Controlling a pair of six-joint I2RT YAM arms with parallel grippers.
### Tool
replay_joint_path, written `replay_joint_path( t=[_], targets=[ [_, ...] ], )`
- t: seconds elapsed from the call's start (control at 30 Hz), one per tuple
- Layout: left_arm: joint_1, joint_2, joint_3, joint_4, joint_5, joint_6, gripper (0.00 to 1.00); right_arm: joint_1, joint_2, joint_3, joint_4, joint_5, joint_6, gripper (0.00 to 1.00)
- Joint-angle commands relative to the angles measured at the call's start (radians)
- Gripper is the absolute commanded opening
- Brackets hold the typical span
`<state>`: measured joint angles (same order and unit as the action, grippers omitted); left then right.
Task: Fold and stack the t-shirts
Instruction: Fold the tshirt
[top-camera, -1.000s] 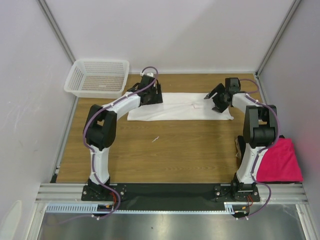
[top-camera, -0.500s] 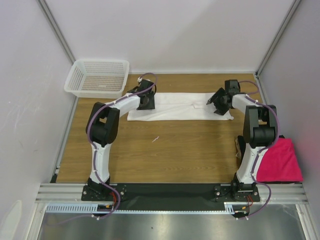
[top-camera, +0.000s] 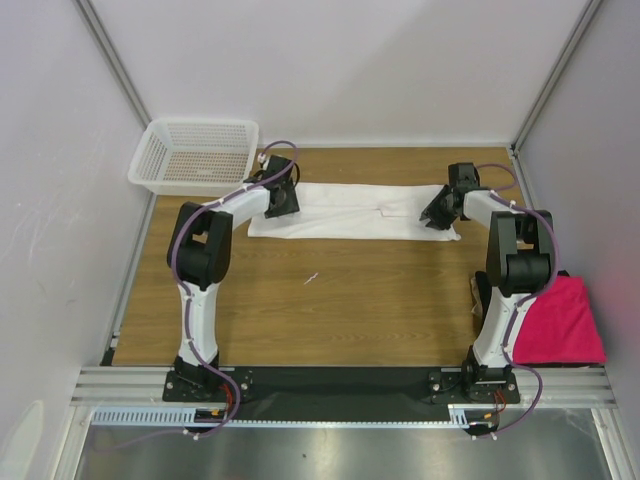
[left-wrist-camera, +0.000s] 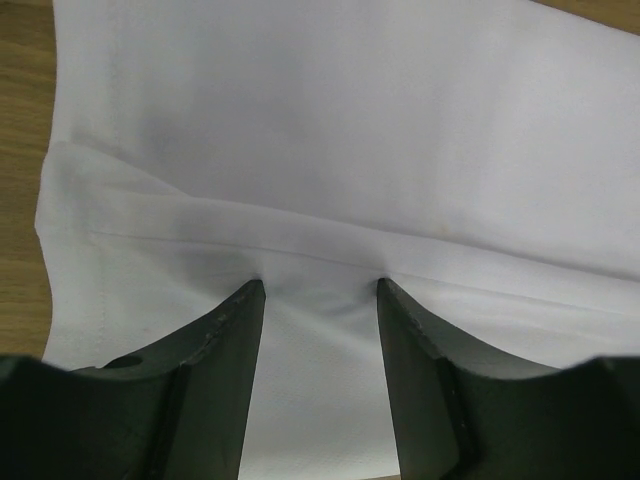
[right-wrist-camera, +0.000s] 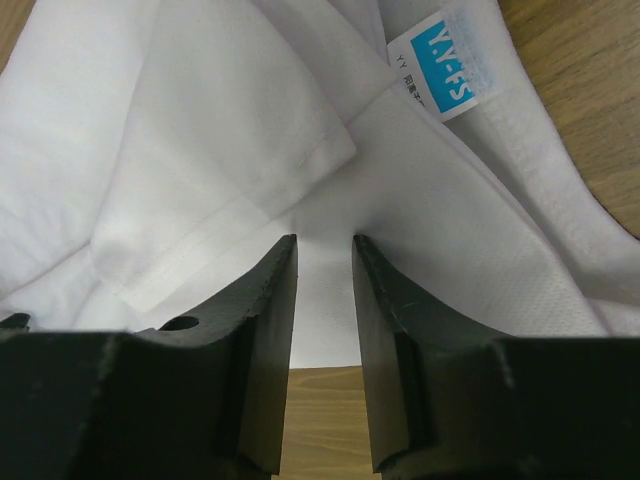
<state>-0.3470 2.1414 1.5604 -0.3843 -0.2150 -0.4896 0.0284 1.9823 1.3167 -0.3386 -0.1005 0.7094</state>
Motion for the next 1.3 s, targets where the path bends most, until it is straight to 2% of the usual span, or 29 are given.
replay_joint_path(
  t=[0.0, 0.17, 0.33, 0.67, 0.9, 1.27],
  targets=[
    [0.014, -0.021, 0.003, 0.038, -0.011, -0.052, 0.55, -0.004, -0.007, -0.037, -0.051, 0.058, -0.050, 0.34],
    [0.014, -0.047, -0.005, 0.051, 0.000, -0.046, 0.57, -0.007, -0.011, -0.059, -0.056, 0.068, -0.065, 0.33],
    [0.016, -0.106, -0.002, 0.042, -0.095, 0.003, 0.60, -0.008, -0.019, -0.057, -0.060, 0.074, -0.085, 0.33],
    [0.074, -0.138, 0.015, -0.013, -0.158, 0.057, 0.55, -0.010, -0.051, -0.034, -0.092, 0.079, -0.122, 0.33],
    [0.092, -0.193, -0.100, 0.056, -0.103, 0.149, 0.53, -0.008, -0.053, -0.031, -0.097, 0.081, -0.133, 0.33],
    [0.131, -0.121, -0.070, 0.087, -0.049, 0.137, 0.45, -0.008, -0.042, -0.013, -0.108, 0.082, -0.140, 0.32]
  ],
)
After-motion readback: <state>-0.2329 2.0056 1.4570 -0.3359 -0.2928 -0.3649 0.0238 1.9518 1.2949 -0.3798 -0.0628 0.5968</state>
